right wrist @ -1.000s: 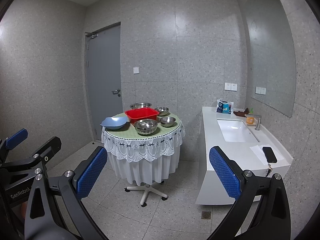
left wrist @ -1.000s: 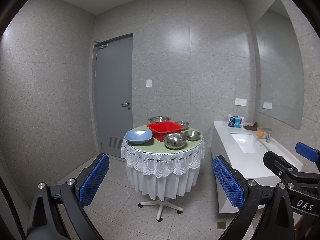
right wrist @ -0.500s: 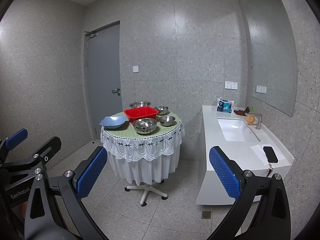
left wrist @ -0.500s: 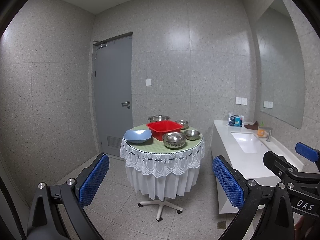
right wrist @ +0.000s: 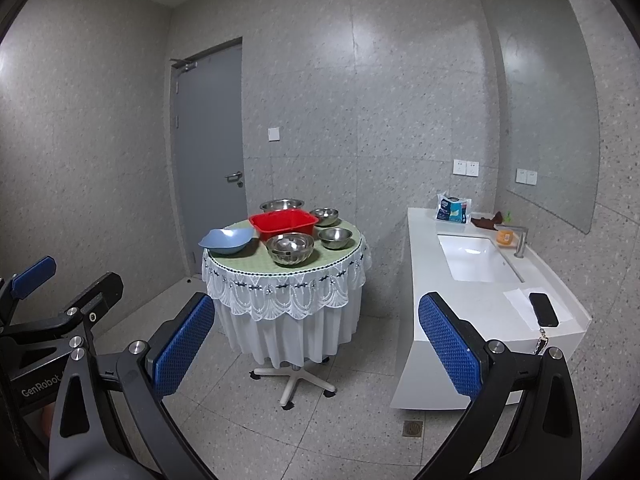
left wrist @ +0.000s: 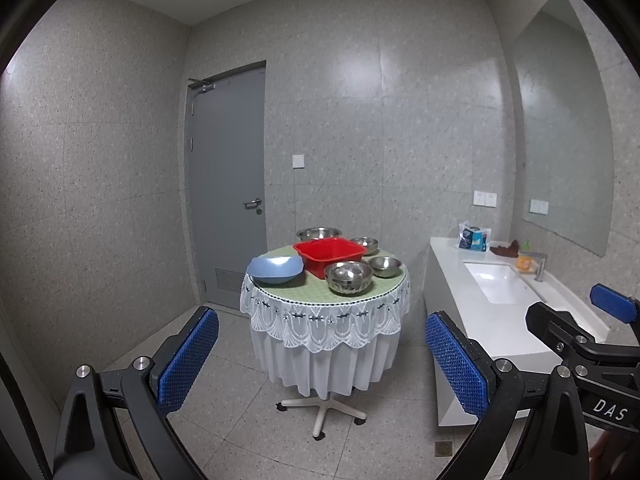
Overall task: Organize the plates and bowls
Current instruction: 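Move both tools toward the round table with the bowls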
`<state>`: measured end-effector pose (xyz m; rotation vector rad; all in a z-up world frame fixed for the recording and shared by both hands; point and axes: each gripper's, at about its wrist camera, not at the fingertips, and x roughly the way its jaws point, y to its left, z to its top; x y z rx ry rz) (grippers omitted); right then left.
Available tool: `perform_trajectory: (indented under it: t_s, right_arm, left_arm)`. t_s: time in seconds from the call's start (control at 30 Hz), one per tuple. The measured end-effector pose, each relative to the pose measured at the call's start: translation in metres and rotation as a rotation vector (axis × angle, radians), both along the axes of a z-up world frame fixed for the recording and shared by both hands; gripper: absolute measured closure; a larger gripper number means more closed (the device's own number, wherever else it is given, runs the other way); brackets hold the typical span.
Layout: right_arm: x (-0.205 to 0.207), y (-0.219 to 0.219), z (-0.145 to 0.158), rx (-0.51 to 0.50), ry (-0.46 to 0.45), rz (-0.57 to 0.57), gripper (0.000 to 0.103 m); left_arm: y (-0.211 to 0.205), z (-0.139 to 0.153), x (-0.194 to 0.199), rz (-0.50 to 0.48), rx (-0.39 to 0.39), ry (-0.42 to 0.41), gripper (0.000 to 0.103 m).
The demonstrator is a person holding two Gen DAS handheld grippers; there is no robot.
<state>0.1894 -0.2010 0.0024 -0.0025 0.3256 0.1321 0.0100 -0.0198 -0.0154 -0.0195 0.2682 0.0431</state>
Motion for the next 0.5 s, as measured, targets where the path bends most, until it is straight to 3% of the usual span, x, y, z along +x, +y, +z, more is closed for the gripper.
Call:
perform_trajectory:
  t_s: [0.5]
  right_arm:
    - [0.016,0.002,0.005,0.005,0.021,0.009,0.0]
  left_arm:
    - [-0.008,0.017,0.019,0.017,0.015,0.036,0.001]
